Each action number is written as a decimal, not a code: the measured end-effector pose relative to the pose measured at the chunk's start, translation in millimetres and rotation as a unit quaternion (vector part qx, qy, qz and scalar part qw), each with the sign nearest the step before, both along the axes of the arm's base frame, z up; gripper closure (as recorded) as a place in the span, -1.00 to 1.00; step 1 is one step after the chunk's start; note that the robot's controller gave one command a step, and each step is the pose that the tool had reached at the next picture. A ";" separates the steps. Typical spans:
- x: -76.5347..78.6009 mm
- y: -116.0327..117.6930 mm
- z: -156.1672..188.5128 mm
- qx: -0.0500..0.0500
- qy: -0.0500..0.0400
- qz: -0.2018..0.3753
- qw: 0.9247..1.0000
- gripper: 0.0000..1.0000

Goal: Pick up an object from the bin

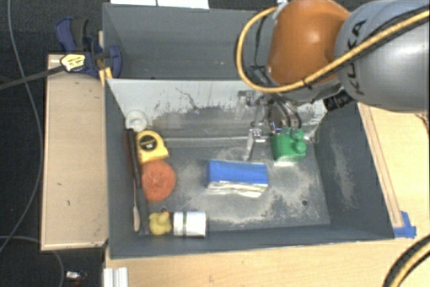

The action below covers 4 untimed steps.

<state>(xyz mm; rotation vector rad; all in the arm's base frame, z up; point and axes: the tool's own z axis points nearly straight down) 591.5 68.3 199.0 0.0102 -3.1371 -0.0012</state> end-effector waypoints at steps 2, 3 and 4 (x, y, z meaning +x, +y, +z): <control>1.7 -0.5 4.4 0.000 -0.004 -0.002 1.000 1.00; -31.3 -30.3 -19.9 0.001 -0.007 -0.051 0.999 1.00; -48.4 -54.3 -35.2 0.000 -0.004 -0.037 0.999 1.00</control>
Offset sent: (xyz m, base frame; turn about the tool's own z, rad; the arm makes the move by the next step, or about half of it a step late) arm 0.0000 0.0000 0.0000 0.0000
